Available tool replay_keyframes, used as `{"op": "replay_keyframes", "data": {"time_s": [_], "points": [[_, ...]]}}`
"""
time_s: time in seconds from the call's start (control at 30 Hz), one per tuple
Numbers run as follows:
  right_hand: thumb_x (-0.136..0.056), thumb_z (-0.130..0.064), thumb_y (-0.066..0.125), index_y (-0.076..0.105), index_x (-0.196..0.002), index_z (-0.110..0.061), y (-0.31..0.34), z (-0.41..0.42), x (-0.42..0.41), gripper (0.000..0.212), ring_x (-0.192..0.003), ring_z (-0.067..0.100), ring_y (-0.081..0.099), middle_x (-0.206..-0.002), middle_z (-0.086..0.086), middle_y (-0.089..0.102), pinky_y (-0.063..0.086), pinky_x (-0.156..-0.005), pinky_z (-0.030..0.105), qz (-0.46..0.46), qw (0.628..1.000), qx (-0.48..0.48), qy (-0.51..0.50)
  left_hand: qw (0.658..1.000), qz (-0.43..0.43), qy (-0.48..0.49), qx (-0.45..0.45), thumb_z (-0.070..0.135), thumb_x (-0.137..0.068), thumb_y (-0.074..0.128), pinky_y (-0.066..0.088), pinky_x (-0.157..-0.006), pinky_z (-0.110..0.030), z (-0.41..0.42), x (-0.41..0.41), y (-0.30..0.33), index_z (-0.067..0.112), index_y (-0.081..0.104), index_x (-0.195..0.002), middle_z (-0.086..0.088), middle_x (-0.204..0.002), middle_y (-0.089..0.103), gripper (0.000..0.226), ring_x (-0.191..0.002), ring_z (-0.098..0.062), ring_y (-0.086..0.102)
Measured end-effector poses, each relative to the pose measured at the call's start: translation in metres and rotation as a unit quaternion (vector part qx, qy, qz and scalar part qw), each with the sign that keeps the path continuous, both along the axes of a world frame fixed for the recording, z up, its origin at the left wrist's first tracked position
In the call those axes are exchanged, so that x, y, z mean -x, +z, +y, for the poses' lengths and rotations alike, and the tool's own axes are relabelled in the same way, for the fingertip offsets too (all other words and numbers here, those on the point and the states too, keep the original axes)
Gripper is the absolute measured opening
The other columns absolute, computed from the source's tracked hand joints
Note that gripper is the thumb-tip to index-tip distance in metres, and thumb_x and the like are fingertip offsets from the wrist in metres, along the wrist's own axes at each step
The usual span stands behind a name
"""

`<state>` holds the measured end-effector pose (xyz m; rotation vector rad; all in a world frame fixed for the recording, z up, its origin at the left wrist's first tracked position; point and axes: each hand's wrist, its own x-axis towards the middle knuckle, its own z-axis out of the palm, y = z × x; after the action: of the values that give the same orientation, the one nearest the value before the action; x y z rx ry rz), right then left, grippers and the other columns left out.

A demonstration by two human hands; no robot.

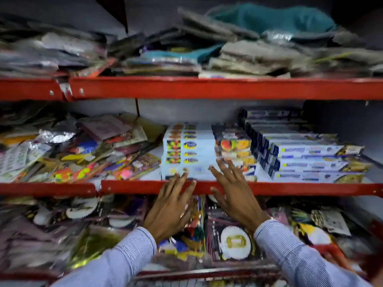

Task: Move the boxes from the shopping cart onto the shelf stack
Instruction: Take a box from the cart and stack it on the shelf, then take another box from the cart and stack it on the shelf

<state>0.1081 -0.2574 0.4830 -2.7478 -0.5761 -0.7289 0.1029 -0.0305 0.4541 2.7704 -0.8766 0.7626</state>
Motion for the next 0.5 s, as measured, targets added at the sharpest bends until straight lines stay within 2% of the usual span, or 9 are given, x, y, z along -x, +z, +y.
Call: {"op": "replay_keyframes", "data": {"time_s": [0.1,0.23,0.37,0.43,0.5], "points": [[-0.094,-0.038,0.049,0.032,-0.145,-0.029,-0.038,0.005,0.038,0.054,-0.151,0.024,0.011,-0.162,-0.001,0.021,0.017,-0.122,0.048,0.028,0.999,-0.004,0.02,0.999,0.051,-0.013,0.004,0.042,-0.086,0.049,0.042,-0.104,-0.049,0.014,0.04,-0.035,0.019,0.046,-0.138,-0.014,-0.15,0.041,0.057,-0.136,-0.034,0.037],[-0.091,-0.03,0.052,0.047,-0.134,-0.023,-0.1,0.009,0.073,0.044,-0.139,0.028,0.036,-0.147,0.004,0.044,0.036,-0.111,0.046,0.094,0.995,-0.024,0.039,0.992,0.128,-0.017,0.001,0.037,-0.086,0.056,0.047,-0.093,-0.045,0.029,0.083,-0.089,0.02,0.054,-0.129,-0.009,-0.139,0.05,0.046,-0.125,-0.029,0.046],[-0.091,-0.026,0.054,0.051,-0.13,-0.021,-0.162,0.01,0.099,0.039,-0.134,0.026,0.04,-0.142,0.003,0.049,0.04,-0.108,0.041,0.153,0.986,-0.042,0.049,0.976,0.219,-0.002,0.0,0.033,-0.086,0.063,0.051,-0.09,-0.042,0.046,0.114,-0.145,0.022,0.055,-0.127,-0.007,-0.133,0.053,0.043,-0.119,-0.029,0.05],[-0.092,-0.025,0.054,0.052,-0.13,-0.019,-0.196,0.011,0.11,0.038,-0.13,0.027,0.043,-0.139,0.003,0.052,0.041,-0.107,0.042,0.194,0.979,-0.039,0.047,0.965,0.26,0.023,-0.013,0.035,-0.086,0.057,0.053,-0.088,-0.044,0.05,0.13,-0.174,0.019,0.059,-0.121,-0.009,-0.13,0.056,0.039,-0.115,-0.031,0.054],[-0.091,-0.024,0.054,0.052,-0.129,-0.02,-0.23,0.012,0.12,0.038,-0.128,0.028,0.045,-0.138,0.004,0.053,0.043,-0.106,0.042,0.236,0.97,-0.034,0.042,0.944,0.328,0.043,0.0,0.04,-0.085,0.043,0.053,-0.089,-0.049,0.051,0.145,-0.205,0.01,0.064,-0.117,-0.017,-0.127,0.06,0.048,-0.112,-0.036,0.058]]}}
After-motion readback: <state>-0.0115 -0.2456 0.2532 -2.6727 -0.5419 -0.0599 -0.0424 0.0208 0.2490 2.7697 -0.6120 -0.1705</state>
